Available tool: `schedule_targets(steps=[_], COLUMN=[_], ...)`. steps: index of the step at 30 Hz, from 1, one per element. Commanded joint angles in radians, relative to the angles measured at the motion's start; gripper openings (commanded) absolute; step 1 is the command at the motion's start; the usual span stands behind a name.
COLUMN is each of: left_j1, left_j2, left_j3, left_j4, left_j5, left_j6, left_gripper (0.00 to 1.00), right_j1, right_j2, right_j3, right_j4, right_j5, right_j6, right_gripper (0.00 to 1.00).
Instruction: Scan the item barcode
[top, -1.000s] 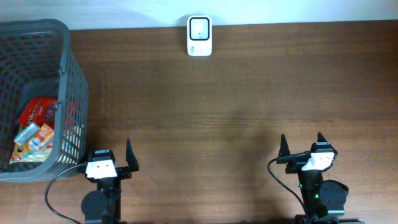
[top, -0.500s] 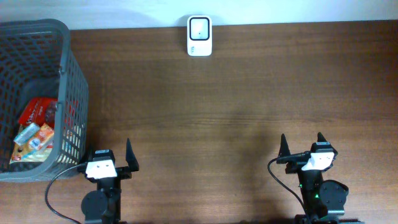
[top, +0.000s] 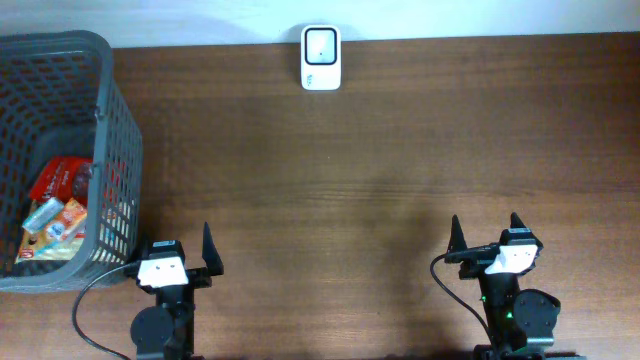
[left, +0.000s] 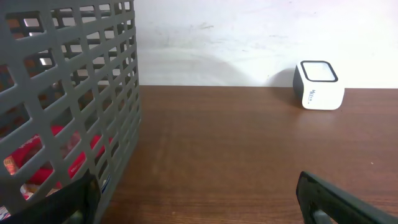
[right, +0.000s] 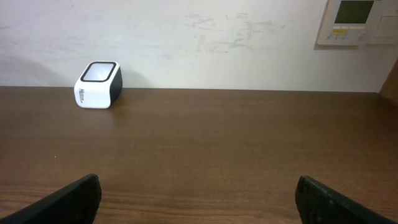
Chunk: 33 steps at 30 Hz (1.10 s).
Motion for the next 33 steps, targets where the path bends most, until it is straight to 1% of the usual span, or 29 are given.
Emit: schedule_targets(steps=[1, 2, 3, 4, 6, 7, 8, 10, 12, 13, 14, 15, 16, 17, 18, 19, 20, 21, 22, 23, 24, 26, 27, 31, 32, 33], left_j1=[0.005, 0.005, 0.005, 0.005, 0.005, 0.005, 0.005, 0.005, 0.005, 0.005, 0.005, 0.005, 0.005, 0.005, 0.005, 0.005, 0.005, 0.005, 0.013, 0.034, 0.064, 0.18, 0.278, 0.386, 0.417, 0.452], left_j2=[-0.009, -0.009, -0.009, -0.009, -0.009, -0.009, -0.009, 0.008, 0.051, 0.088, 0.153, 0.22, 0.319, 0.439, 0.516, 0.589, 0.659, 0.715, 0.783, 0.842, 0.895, 1.06, 1.215, 1.466, 1.535, 1.586], left_j3=[-0.002, -0.002, -0.002, -0.002, 0.0, 0.01, 0.038, 0.135, 0.23, 0.291, 0.393, 0.488, 0.613, 0.731, 0.79, 0.829, 0.843, 0.845, 0.867, 0.922, 0.993, 1.25, 1.503, 1.909, 2.016, 2.096], left_j4=[0.034, 0.068, 0.171, 0.304, 0.551, 0.622, 0.647, 0.605, 0.57, 0.531, 0.423, 0.302, 0.156, 0.058, 0.021, 0.005, 0.008, 0.045, 0.077, 0.063, 0.013, -0.211, -0.432, -0.765, -0.836, -0.888], left_j5=[0.102, 0.216, 0.379, 0.48, 0.498, 0.497, 0.496, 0.444, 0.406, 0.366, 0.285, 0.291, 0.378, 0.599, 0.784, 0.904, 0.943, 0.939, 0.933, 0.884, 0.845, 0.83, 0.83, 0.826, 0.746, 0.58], left_j6=[0.015, 0.015, 0.015, 0.016, 0.015, 0.016, 0.016, 0.025, 0.095, 0.123, 0.121, 0.122, 0.122, 0.121, 0.122, 0.122, 0.121, 0.117, 0.08, -0.001, -0.053, -0.063, -0.039, 0.1, 0.103, 0.095], left_gripper=[0.99, 0.99, 0.99, 0.99, 0.99, 0.99, 0.99, 0.99, 0.99, 0.99, 0.99, 0.99, 0.99, 0.99, 0.99, 0.99, 0.99, 0.99, 0.99, 0.99, 0.99, 0.99, 0.99, 0.99, 0.99, 0.99], right_j1=[-0.006, -0.006, -0.006, -0.006, -0.006, -0.006, -0.006, -0.006, -0.006, -0.006, -0.006, -0.006, -0.006, -0.006, -0.006, -0.006, -0.006, -0.006, -0.006, -0.006, -0.006, -0.006, -0.006, -0.006, -0.006, -0.006], right_j2=[-0.006, -0.006, -0.006, -0.006, -0.006, -0.006, -0.006, -0.006, -0.006, -0.006, -0.006, -0.006, -0.006, -0.006, -0.006, -0.006, -0.006, -0.006, -0.006, -0.006, -0.006, -0.006, -0.006, -0.006, -0.006, -0.006], right_j3=[-0.009, -0.009, -0.009, -0.009, -0.009, -0.009, -0.009, -0.009, -0.009, -0.009, -0.009, -0.009, -0.009, -0.009, -0.009, -0.009, -0.009, -0.009, -0.009, -0.009, -0.009, -0.009, -0.009, -0.009, -0.009, -0.009], right_j4=[0.0, 0.0, 0.0, 0.0, 0.0, 0.0, 0.0, 0.0, 0.0, 0.0, 0.0, 0.0, 0.0, 0.0, 0.0, 0.0, 0.0, 0.0, 0.0, 0.0, 0.0, 0.0, 0.0, 0.0, 0.0, 0.0], right_j5=[-0.006, -0.006, -0.006, -0.006, -0.006, -0.006, -0.006, -0.006, -0.006, -0.006, -0.005, -0.006, -0.006, -0.006, -0.006, -0.006, -0.006, -0.006, -0.006, -0.006, -0.006, -0.006, -0.006, -0.006, -0.006, -0.006], right_j6=[-0.006, -0.005, -0.006, -0.006, -0.006, -0.006, -0.006, -0.006, -0.005, -0.005, -0.006, -0.006, -0.005, -0.006, -0.006, -0.005, -0.006, -0.006, -0.005, -0.006, -0.006, -0.005, -0.006, -0.005, -0.006, -0.005], right_gripper=[0.99, 0.99, 0.99, 0.99, 0.99, 0.99, 0.99, 0.99, 0.99, 0.99, 0.98, 0.99, 0.98, 0.99, 0.99, 0.99, 0.99, 0.99, 0.99, 0.99, 0.99, 0.99, 0.99, 0.99, 0.99, 0.99])
